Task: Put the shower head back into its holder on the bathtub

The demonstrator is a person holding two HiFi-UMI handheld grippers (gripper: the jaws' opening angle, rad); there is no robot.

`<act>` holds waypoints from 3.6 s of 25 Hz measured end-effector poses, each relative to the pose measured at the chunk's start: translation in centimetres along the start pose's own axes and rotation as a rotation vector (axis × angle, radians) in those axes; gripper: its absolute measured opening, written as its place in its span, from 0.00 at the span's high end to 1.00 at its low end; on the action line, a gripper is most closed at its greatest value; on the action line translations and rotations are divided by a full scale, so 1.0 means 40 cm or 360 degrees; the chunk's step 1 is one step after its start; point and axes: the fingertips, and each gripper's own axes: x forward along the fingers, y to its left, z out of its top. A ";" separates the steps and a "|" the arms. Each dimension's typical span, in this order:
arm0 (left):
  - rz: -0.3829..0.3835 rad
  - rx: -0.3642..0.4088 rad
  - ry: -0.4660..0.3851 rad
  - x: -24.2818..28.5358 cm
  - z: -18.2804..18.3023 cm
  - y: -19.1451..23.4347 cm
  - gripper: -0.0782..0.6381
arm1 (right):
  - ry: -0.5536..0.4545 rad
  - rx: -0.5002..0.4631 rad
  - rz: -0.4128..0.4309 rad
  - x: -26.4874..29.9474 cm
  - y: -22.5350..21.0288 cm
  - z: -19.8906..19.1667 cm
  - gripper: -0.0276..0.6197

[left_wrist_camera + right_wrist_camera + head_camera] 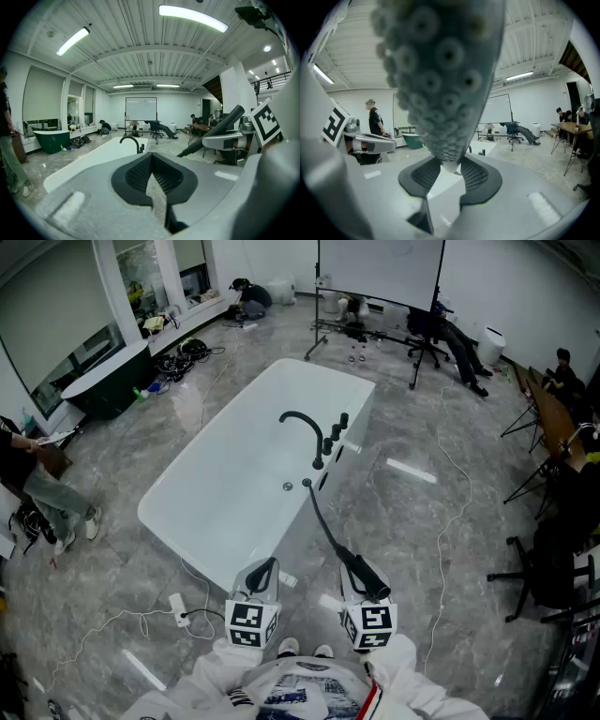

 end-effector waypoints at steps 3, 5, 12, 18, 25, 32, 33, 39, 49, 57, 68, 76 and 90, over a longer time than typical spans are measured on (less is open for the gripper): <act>0.0006 0.0001 0.0008 0.005 -0.002 -0.004 0.90 | -0.0001 -0.0006 0.0016 0.000 -0.002 0.000 0.75; 0.0013 0.0000 0.0012 0.009 -0.004 -0.008 0.90 | -0.0001 -0.0010 0.0030 -0.001 -0.003 -0.001 0.75; 0.0051 0.0004 0.0004 0.019 -0.003 -0.039 0.90 | -0.0001 -0.0027 0.0086 -0.004 -0.019 -0.005 0.75; 0.0097 -0.0032 0.0009 0.018 -0.022 -0.052 0.90 | -0.0035 -0.0034 0.0108 -0.001 -0.037 0.005 0.74; 0.0114 -0.0042 0.0025 0.042 -0.024 -0.040 0.90 | -0.0065 -0.0058 0.0127 0.040 -0.048 0.039 0.74; 0.0085 -0.0038 0.0015 0.135 0.000 -0.006 0.90 | -0.0151 -0.0113 0.0131 0.104 -0.062 0.116 0.74; 0.0077 -0.0035 0.0008 0.147 0.008 -0.001 0.90 | -0.0162 -0.0119 0.0128 0.116 -0.064 0.128 0.74; 0.0055 -0.0013 -0.0021 0.208 0.059 0.049 0.90 | -0.0188 -0.0129 0.0112 0.197 -0.070 0.177 0.74; 0.0020 0.0000 -0.0062 0.307 0.127 0.147 0.90 | -0.0260 -0.0189 0.0092 0.318 -0.055 0.282 0.74; -0.0009 -0.0004 -0.0071 0.368 0.146 0.215 0.90 | -0.0250 -0.0207 0.0049 0.392 -0.051 0.301 0.74; -0.0046 -0.0011 -0.0031 0.439 0.127 0.283 0.90 | -0.0234 -0.0189 -0.0004 0.486 -0.060 0.299 0.75; -0.0078 -0.0020 -0.0021 0.473 0.118 0.314 0.90 | -0.0214 -0.0190 -0.0037 0.530 -0.059 0.292 0.75; -0.0073 -0.0079 0.0019 0.504 0.091 0.341 0.90 | -0.0123 -0.0203 -0.0024 0.584 -0.065 0.270 0.75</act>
